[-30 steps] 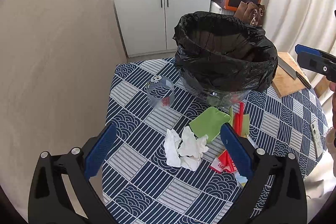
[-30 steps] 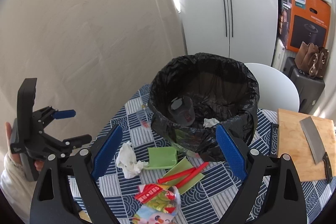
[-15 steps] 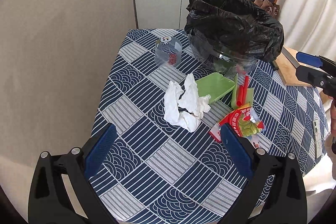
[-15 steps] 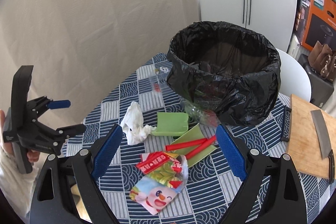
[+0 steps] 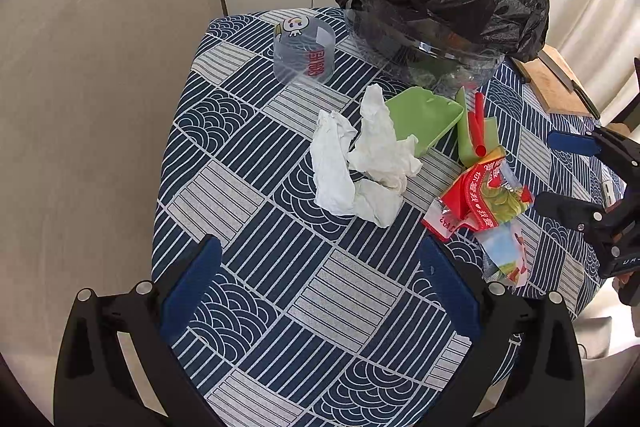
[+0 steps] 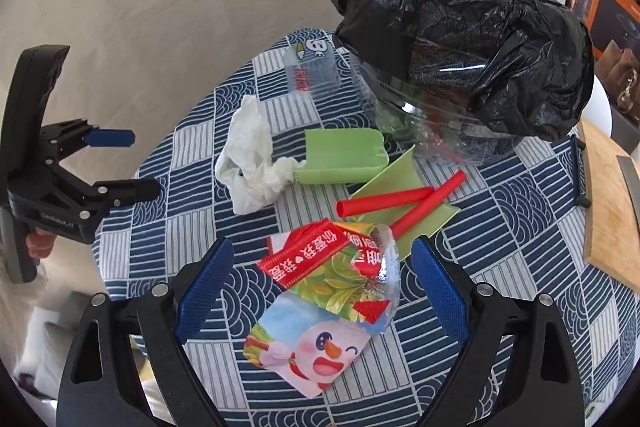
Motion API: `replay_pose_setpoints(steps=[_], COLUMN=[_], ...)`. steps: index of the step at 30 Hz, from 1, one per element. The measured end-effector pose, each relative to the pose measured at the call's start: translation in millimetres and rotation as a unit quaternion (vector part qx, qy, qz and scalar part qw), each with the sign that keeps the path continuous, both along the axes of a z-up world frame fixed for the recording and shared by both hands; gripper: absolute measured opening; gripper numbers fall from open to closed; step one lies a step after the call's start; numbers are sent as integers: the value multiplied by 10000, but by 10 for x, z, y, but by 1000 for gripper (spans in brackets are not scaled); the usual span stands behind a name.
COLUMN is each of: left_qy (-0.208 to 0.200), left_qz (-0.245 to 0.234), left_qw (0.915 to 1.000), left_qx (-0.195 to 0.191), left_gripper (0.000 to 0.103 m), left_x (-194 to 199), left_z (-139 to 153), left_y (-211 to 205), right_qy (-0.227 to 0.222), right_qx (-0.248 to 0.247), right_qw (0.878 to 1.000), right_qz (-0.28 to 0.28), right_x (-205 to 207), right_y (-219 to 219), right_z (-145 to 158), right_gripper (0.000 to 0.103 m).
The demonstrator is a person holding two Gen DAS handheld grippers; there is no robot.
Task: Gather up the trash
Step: 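Move both tools back toward the remaining trash on the table, then grasp the crumpled white tissue with the left gripper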
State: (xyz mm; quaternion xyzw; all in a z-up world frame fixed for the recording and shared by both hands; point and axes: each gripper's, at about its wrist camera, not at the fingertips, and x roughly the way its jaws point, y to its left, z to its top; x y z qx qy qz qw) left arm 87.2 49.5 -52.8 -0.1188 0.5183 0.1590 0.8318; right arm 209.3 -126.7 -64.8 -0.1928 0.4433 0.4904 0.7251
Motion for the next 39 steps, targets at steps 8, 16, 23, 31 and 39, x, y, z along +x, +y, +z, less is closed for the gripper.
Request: replay_pose_setpoints(steps=[8,16,23,31,39], left_qy=[148,348,432,494,600], left_qz=[-581,-1135,-1501,-1725,-1947], left_qw=[9977,9911,9852,9797,9723], left_qx=[-305,-601,-706,-896,-1145], left_gripper=[97,97,97,97,94], left_x=[332,670,905,1066,1146], left_z=[-195,-478,-634,-727,-835], left_y=[201,217,224,276,211], right_qy=[206,-25,299,933,1414], right_qx=[-328,-748,-625,-446,-472], right_qw=[9986,9952,9931,9824,9724], right_qz=[-363,-625,-946,-1553,-1794], right_x=[-18,-51,11,185,301], right_y=[105,148,105,17,-56], right_z=[-315,-595,-637,-768,-873], right_gripper=[86,86,86,86,10])
